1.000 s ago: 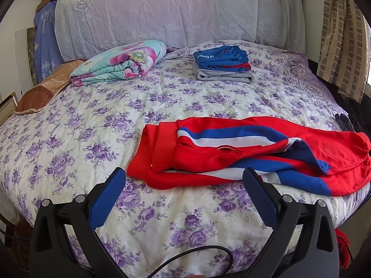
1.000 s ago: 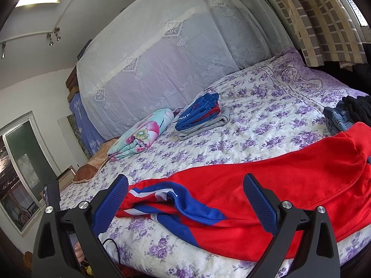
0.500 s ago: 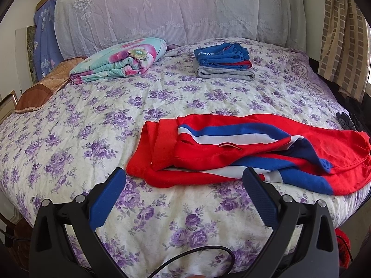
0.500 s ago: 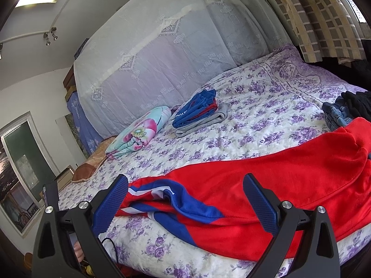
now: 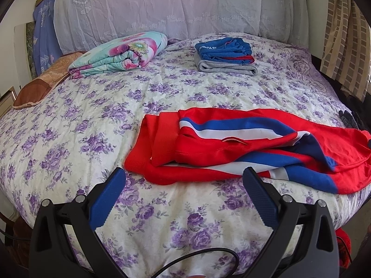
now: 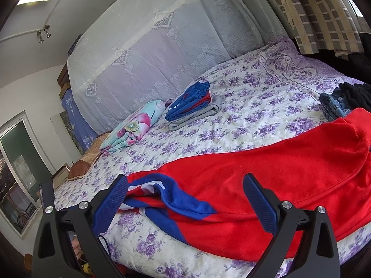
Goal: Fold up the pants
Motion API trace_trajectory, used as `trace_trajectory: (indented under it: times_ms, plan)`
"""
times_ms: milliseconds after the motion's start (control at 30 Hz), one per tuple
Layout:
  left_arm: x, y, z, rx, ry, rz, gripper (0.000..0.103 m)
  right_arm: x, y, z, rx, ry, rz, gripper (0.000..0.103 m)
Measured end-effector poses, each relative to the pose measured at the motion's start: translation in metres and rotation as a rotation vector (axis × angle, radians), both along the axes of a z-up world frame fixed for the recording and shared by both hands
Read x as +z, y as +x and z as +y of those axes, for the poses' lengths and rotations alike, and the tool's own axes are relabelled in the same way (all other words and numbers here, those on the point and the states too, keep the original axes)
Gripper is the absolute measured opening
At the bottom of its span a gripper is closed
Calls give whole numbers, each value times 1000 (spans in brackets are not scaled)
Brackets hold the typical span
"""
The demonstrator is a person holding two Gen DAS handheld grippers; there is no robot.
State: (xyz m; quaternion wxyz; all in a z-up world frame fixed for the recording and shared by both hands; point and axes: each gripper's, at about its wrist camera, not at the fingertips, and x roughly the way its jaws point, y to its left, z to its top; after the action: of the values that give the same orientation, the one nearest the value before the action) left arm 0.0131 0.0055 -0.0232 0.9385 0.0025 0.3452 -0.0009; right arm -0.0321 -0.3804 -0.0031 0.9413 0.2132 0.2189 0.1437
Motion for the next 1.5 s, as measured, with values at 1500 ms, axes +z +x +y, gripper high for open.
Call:
trace_trajectory:
  times_ms: [1500]
  plan:
    - [-51, 110, 59, 20, -310, 221, 95, -54, -41, -133, -432, 184, 233, 99]
